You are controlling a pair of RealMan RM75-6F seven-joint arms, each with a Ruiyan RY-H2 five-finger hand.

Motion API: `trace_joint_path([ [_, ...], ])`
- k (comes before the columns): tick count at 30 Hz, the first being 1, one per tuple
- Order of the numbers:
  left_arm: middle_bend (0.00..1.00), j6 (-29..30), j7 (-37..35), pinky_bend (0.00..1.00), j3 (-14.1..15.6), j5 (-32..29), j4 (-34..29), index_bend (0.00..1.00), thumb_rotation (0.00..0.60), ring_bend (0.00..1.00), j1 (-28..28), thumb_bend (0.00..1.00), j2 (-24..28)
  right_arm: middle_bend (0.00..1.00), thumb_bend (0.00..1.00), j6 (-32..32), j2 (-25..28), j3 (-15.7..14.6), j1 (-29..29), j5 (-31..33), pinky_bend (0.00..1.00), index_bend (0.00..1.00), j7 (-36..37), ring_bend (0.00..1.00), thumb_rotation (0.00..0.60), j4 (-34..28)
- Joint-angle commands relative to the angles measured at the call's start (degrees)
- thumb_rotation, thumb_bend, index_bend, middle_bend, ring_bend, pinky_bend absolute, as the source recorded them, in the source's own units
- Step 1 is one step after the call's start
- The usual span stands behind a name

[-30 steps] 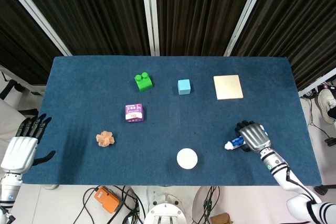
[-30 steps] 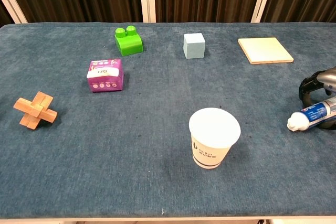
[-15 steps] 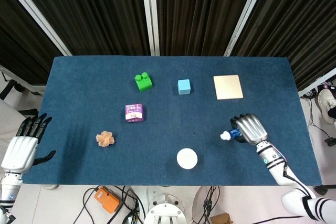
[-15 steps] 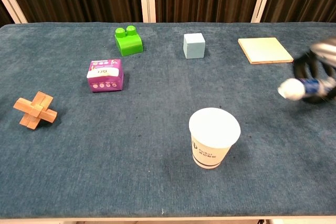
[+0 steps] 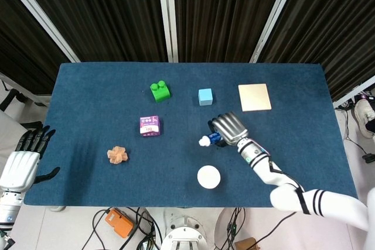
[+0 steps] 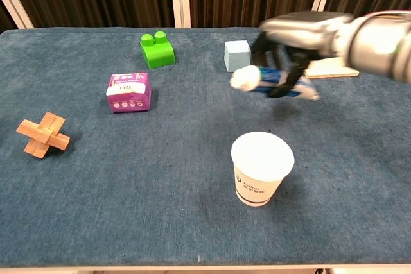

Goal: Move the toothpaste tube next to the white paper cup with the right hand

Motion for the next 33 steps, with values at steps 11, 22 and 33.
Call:
trace_joint_path([
  [11, 0.00, 0.7, -0.4, 0.04, 0.3, 0.7, 0.2, 0.00, 0.600, 0.00, 0.3, 0.13, 0.1, 0.59, 0.41, 2.7, -7.4, -4.9, 10.3, 16.3, 0.61, 0.70, -15.1, 0.53, 0.600, -2.6],
  [22, 0.00, 0.5, 0.0, 0.04, 0.2, 0.5, 0.1, 0.00, 0.600, 0.00, 0.3, 0.13, -0.1, 0.15, 0.41, 1.5, -4.2, -7.4, 10.9, 17.7, 0.41, 0.00, -10.6, 0.17, 0.600, -4.6],
  [33, 0.00, 2.1, -0.5, 0.04, 0.4, 1.3, 0.3, 0.00, 0.600, 0.00, 1.1, 0.13, -0.1, 0.00, 0.36, 28.4, 14.1, -19.2, -8.6, -11.5, 0.26, 0.00, -2.6, 0.01, 0.600, -19.6],
])
